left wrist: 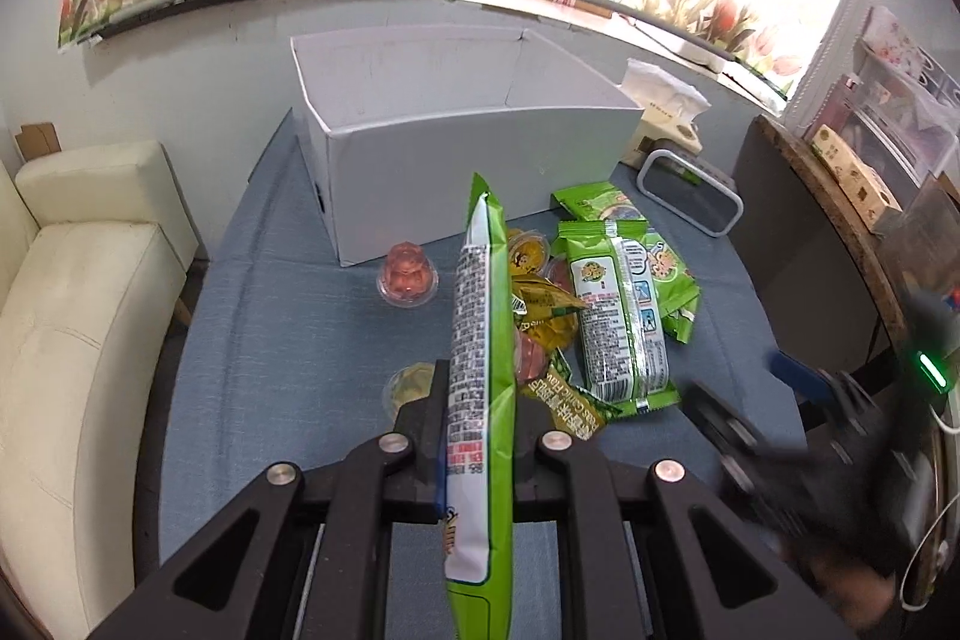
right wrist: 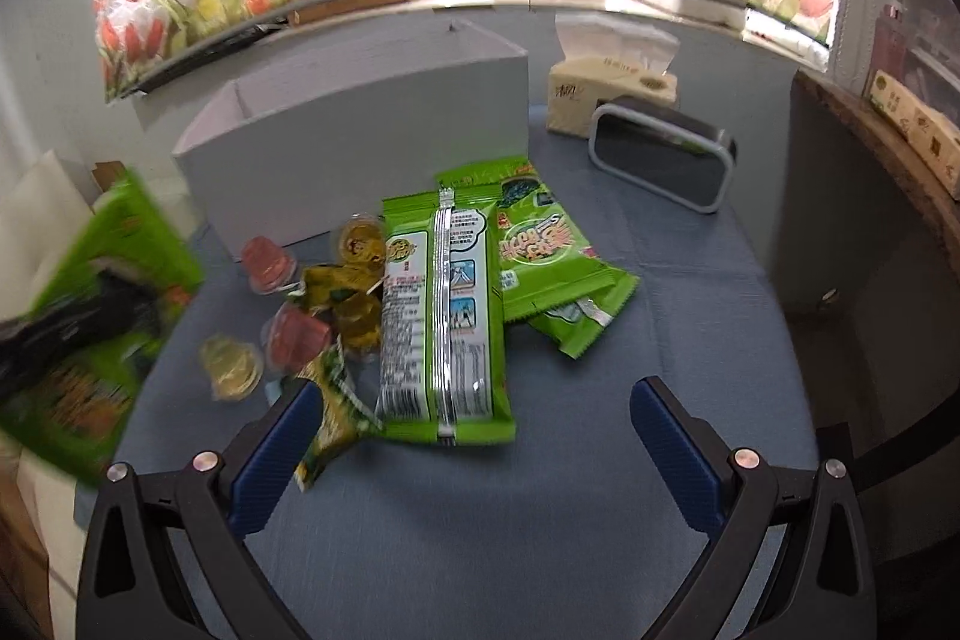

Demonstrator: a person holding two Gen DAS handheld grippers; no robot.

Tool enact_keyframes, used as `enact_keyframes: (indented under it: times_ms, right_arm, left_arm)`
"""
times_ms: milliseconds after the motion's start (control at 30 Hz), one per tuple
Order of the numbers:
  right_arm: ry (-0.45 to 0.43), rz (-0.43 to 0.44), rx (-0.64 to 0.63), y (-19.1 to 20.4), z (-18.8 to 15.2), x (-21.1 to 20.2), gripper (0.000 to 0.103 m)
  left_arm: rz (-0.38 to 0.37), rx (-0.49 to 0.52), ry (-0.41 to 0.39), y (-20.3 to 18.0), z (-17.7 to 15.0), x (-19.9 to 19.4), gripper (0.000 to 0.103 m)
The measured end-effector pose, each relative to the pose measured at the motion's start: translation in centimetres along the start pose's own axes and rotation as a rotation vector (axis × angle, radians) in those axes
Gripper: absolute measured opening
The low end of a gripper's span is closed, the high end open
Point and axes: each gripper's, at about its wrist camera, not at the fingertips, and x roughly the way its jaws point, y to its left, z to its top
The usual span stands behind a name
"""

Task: Organize snacks
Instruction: 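Grasp a green snack bag with the right tool while the left tool holds its bag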

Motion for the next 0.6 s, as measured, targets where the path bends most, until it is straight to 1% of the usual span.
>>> enact_keyframes:
  times_ms: [33, 100, 167, 233, 267, 333, 367, 400, 433, 467, 500, 567, 600]
  right_arm:
    - [0.010, 0.008, 0.008, 0.3, 0.5, 1.2, 0.103]
    - [0.037, -0.003, 0.004, 0.9, 1.2, 3.3, 0.103]
    - [0.060, -0.031, -0.017, 1.7, 1.5, 5.2, 0.098]
    - [0.092, -0.072, -0.047, 2.4, 1.4, 7.0, 0.089]
    - [0.108, -0.094, -0.055, 2.6, 1.2, 7.8, 0.089]
    - [0.137, -0.094, -0.057, 2.7, 0.8, 8.9, 0.089]
    - [0.138, -0.094, -0.061, 2.7, 0.5, 9.3, 0.087]
    - [0.138, -0.094, -0.067, 2.8, 0.3, 9.6, 0.083]
    - [0.121, -0.077, -0.057, 2.5, 0.4, 9.6, 0.075]
    - [0.124, -0.055, -0.051, 2.5, 0.3, 9.5, 0.071]
    - [0.130, -0.049, -0.048, 2.4, 0.4, 9.5, 0.071]
    - [0.105, -0.060, -0.054, 2.1, 0.2, 8.7, 0.071]
    - [0.092, -0.050, -0.056, 2.0, 0.1, 8.2, 0.071]
  left_arm:
    - [-0.005, -0.001, -0.003, 0.2, -0.1, -0.3, 0.013]
    - [-0.016, 0.002, 0.000, 0.5, -0.4, -0.7, 0.013]
    - [-0.017, 0.003, -0.004, 0.9, -0.6, -1.0, 0.013]
    - [-0.024, 0.006, -0.007, 1.2, -0.9, -1.3, 0.013]
    - [-0.024, 0.006, -0.007, 1.4, -1.0, -1.3, 0.013]
    - [-0.025, 0.000, -0.010, 1.8, -1.0, -1.3, 0.013]
    - [-0.027, -0.002, -0.010, 2.0, -1.0, -1.3, 0.013]
    - [-0.026, -0.006, -0.008, 2.2, -1.1, -1.2, 0.013]
    - [-0.026, -0.009, -0.005, 2.4, -1.0, -1.0, 0.013]
    - [-0.026, -0.015, -0.003, 2.7, -1.0, -0.9, 0.013]
    - [-0.027, -0.019, -0.003, 2.8, -0.9, -0.8, 0.014]
    - [-0.033, -0.017, -0.010, 2.9, -0.8, -0.9, 0.013]
    - [-0.034, -0.016, -0.014, 3.0, -0.8, -0.9, 0.014]
